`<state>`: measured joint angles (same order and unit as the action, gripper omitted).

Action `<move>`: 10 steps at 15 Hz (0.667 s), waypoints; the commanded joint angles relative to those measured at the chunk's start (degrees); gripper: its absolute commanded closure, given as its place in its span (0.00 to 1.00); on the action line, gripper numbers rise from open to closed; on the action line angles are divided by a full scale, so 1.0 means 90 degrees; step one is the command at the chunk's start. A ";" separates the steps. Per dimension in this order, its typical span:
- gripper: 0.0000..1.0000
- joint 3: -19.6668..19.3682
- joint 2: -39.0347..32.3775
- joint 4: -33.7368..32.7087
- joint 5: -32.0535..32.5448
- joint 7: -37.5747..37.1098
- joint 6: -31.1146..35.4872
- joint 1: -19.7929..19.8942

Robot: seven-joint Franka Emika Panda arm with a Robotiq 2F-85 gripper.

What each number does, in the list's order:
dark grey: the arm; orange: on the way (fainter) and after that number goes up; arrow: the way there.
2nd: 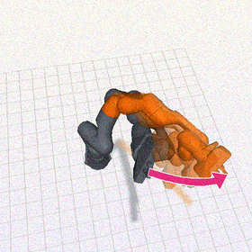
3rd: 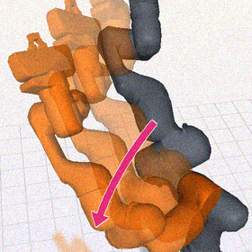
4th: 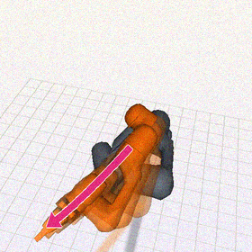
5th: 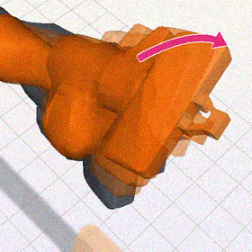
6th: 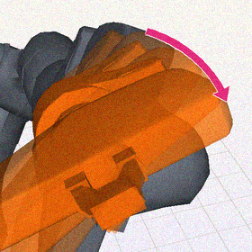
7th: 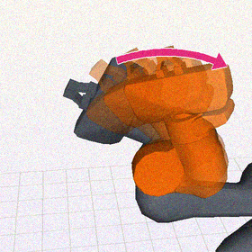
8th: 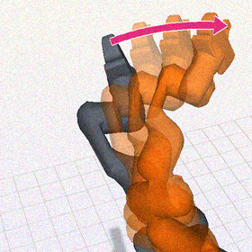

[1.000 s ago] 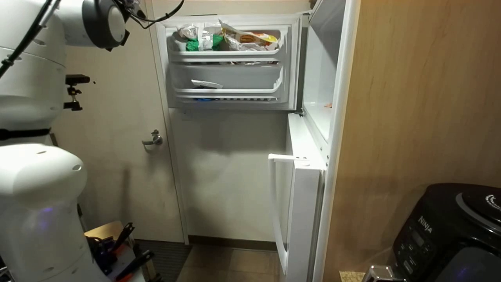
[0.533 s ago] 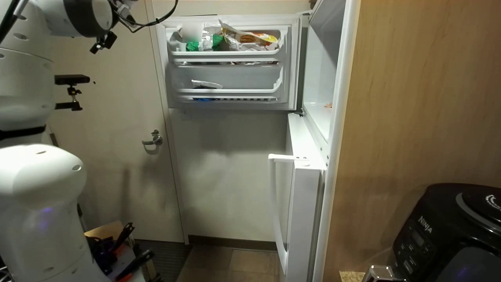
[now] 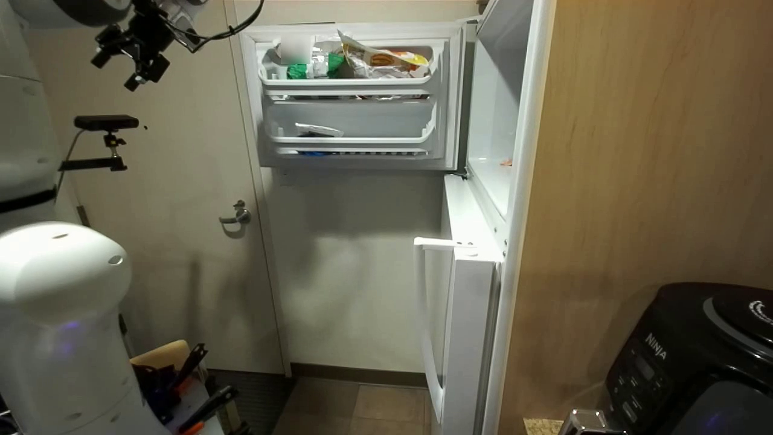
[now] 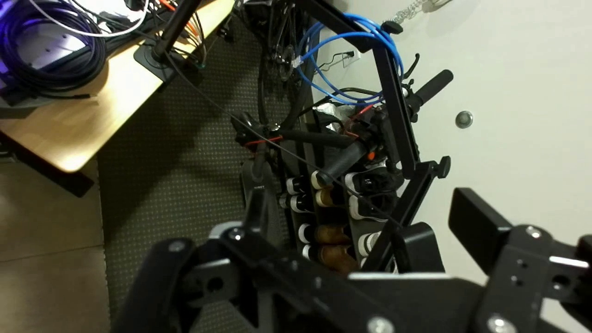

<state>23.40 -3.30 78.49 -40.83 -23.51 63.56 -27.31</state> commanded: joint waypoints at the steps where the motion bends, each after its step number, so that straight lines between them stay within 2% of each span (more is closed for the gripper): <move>1: 0.00 -0.0112 0.0760 0.0905 -0.0032 -0.0065 -0.0176 0.0236; 10: 0.00 -0.0129 0.1087 0.1385 0.0626 -0.0050 -0.0393 0.0539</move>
<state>22.30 4.23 88.21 -36.68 -23.51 60.65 -24.11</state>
